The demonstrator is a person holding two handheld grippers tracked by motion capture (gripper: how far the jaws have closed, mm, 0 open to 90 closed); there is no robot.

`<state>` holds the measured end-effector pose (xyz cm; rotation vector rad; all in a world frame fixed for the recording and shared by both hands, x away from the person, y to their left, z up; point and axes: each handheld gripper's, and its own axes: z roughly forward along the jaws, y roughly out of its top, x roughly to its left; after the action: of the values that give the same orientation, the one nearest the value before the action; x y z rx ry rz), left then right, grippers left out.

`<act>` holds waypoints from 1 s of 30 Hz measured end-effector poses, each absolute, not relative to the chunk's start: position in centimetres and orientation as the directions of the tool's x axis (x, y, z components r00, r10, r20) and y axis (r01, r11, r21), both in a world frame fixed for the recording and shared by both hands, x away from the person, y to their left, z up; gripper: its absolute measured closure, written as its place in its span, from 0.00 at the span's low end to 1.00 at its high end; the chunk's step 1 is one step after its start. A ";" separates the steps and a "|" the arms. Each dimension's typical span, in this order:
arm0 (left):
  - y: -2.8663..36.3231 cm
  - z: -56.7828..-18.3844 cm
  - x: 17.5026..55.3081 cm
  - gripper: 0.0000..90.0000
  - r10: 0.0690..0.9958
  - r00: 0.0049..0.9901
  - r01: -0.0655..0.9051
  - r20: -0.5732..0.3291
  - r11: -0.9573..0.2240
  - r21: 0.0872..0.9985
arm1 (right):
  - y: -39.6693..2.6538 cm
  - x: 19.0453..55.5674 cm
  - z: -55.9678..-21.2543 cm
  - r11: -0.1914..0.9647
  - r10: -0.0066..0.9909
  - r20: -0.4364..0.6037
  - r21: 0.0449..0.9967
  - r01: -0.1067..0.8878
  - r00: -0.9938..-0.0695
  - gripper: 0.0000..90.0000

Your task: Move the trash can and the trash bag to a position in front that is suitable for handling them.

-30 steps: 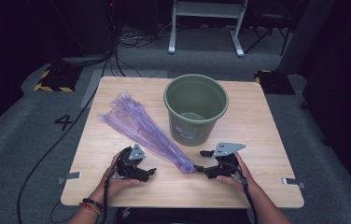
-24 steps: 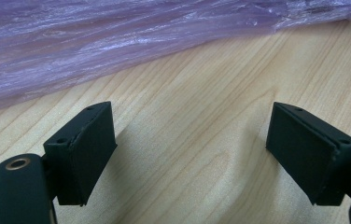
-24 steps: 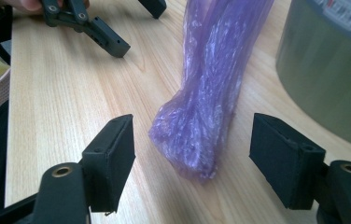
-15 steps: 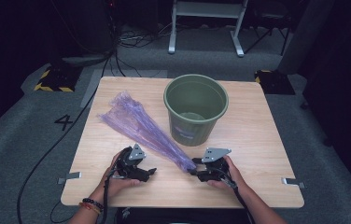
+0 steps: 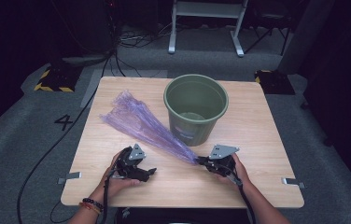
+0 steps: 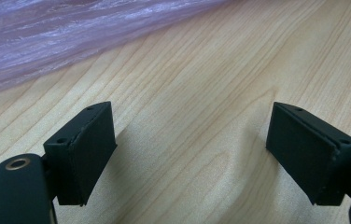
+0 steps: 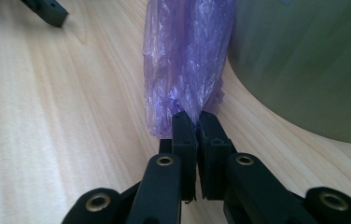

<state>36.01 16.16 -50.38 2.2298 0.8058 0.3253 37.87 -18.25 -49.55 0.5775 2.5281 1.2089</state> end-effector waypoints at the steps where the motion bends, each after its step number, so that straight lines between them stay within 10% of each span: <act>1: 16.2 -50.4 36.0 0.17 0.636 0.772 0.451 -0.010 -0.536 0.713 | -18.3 37.9 -49.6 0.570 0.467 -0.077 0.788 0.233 -0.881 0.97; 30: 16.0 -50.4 36.4 0.17 0.629 0.778 0.447 -0.010 -0.542 0.712 | -20.2 39.1 -47.2 0.477 0.562 -0.068 0.841 0.255 -0.824 0.97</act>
<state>36.37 15.99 -50.37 2.2351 0.7959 0.3198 39.08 -20.15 -47.23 0.6893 2.3930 1.2794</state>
